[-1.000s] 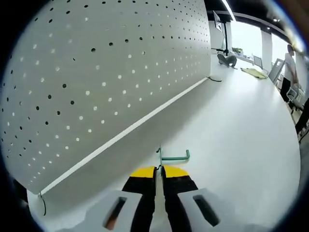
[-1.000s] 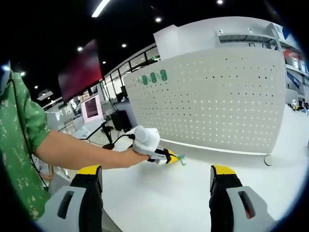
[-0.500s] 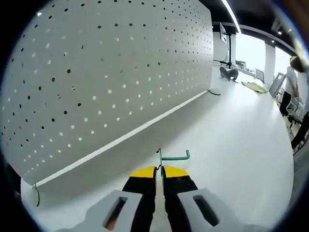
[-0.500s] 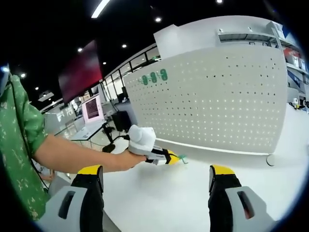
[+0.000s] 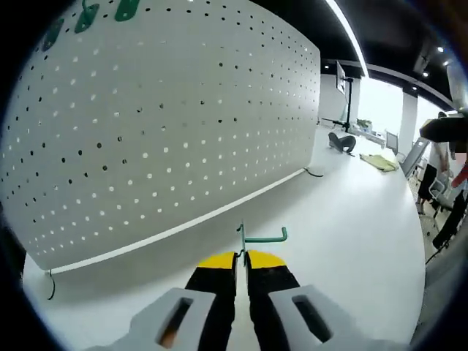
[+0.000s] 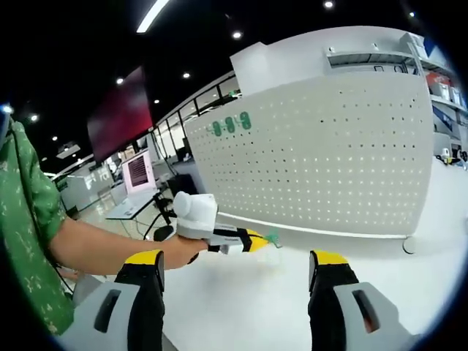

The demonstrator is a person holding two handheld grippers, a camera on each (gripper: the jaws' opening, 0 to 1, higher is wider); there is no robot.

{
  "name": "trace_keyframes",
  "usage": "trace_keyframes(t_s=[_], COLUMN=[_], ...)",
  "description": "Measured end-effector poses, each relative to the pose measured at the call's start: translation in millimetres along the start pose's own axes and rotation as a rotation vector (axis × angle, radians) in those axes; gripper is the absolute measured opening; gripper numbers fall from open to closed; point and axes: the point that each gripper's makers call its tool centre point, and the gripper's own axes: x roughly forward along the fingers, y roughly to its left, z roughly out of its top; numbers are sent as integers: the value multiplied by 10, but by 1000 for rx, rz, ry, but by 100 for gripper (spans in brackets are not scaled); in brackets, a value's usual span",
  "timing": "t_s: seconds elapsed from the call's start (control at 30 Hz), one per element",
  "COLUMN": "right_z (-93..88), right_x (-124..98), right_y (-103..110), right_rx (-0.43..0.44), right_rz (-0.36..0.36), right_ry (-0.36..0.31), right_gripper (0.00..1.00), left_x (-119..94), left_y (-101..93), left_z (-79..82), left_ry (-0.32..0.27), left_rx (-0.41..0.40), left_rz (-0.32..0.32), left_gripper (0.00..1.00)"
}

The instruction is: Insert the hook assembly into the mounting plate slot until the hook locks in place.

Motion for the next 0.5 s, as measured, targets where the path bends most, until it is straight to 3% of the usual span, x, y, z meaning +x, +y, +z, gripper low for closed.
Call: trace_keyframes(t_s=[0.27, 0.5], right_z=[0, 107], right_x=[12, 19], right_y=[-6, 42], right_rx=[12, 16], right_rz=[-8, 0], right_ry=[4, -22], right_gripper=[79, 77], left_x=[-243, -465], left_y=[-157, -283], left_z=[260, 453], left_ry=[-102, -182], left_rx=[-73, -131], left_rz=[-25, -46], left_gripper=[4, 4])
